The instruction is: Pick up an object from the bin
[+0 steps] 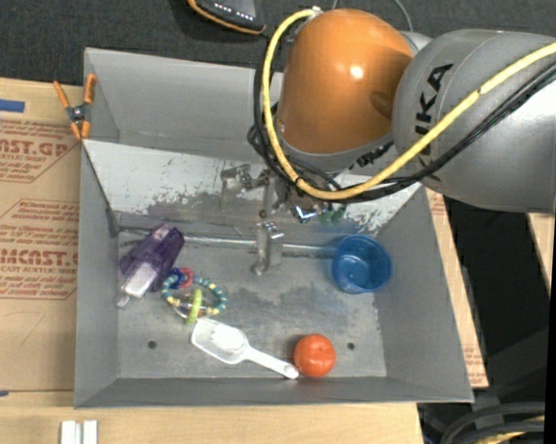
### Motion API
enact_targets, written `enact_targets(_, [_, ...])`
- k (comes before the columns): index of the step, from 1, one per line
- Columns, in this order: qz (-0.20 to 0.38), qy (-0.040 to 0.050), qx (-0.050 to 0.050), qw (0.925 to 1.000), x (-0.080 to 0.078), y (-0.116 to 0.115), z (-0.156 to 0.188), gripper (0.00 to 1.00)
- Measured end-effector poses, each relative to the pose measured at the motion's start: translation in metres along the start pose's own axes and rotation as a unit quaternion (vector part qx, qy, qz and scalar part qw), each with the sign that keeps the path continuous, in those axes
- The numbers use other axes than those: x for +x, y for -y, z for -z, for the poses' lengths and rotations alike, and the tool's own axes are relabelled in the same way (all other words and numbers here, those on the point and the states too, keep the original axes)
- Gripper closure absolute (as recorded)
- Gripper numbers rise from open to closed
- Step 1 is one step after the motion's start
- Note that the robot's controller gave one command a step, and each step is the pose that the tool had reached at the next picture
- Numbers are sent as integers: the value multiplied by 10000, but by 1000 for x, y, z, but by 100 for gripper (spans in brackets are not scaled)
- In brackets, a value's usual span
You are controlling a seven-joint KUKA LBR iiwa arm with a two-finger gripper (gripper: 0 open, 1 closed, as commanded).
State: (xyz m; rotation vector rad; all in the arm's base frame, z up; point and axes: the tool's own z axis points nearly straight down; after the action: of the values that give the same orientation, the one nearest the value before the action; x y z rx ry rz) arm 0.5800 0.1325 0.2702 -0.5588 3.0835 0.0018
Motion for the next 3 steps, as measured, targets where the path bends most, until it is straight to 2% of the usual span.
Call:
enact_targets(1, [-1852, -7, -6, 9827, 3, -46, -78, 0])
enact_targets(2, [-798, 30, 10, 9968, -1, 36, -34, 0])
enact_targets(3, [-1803, 10, -15, 9836, 21, -80, -133, 0])
